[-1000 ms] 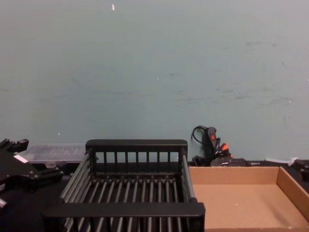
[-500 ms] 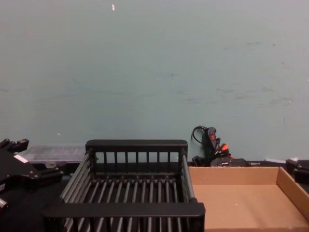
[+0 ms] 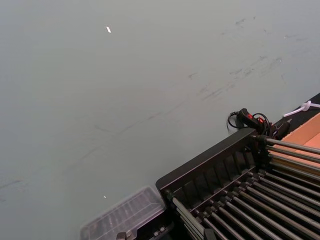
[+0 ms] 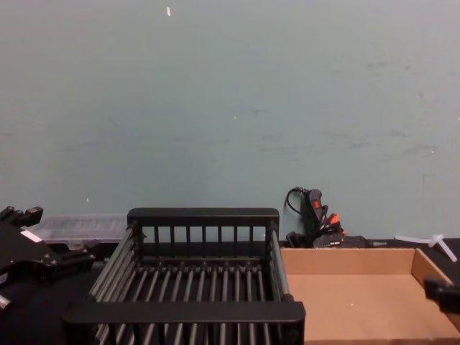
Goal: Pick up the white tape and place it into the black box , Pick up the silver tape and place it into the brown box.
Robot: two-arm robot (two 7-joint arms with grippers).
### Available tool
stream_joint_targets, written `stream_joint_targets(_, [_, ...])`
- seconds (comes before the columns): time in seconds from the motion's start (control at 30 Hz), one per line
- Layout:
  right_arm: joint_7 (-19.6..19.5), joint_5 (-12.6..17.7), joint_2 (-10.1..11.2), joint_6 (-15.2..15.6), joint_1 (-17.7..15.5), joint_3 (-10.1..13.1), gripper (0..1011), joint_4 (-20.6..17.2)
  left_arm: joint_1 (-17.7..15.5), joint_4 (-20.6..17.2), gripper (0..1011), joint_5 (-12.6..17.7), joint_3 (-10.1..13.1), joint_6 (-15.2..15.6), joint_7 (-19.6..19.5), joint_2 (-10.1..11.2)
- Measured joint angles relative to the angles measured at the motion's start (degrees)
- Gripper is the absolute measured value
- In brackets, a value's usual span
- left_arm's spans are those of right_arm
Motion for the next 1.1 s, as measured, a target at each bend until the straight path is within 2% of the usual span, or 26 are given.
stream_joint_targets(0.03, [0.0,0.0,0.0,0.0,0.0,0.0,1002,0.0,0.0,0.0,1001,0.0,0.0,0.0,0.0,0.0])
stream_joint_targets(0.27, [0.8,2.5,-0.3,5.8,-3.1,1.6,1002,-3.0,0.0,0.0,1001,0.0,0.0,0.0,0.0,0.0])
stream_joint_targets(0.47, [1.0,3.4,-0.9,10.3,-4.4,2.1,1002,-4.2,0.0,0.0,1001,0.0,0.0,0.0,0.0,0.0])
stream_joint_targets(0.77, [1.2,3.5,-1.6,16.2,-4.3,2.3,1002,-4.0,0.0,0.0,1001,0.0,0.0,0.0,0.0,0.0])
stream_joint_targets(1.1, [2.5,2.7,-2.0,19.6,-3.5,2.2,1002,-2.8,0.0,0.0,1001,0.0,0.0,0.0,0.0,0.0])
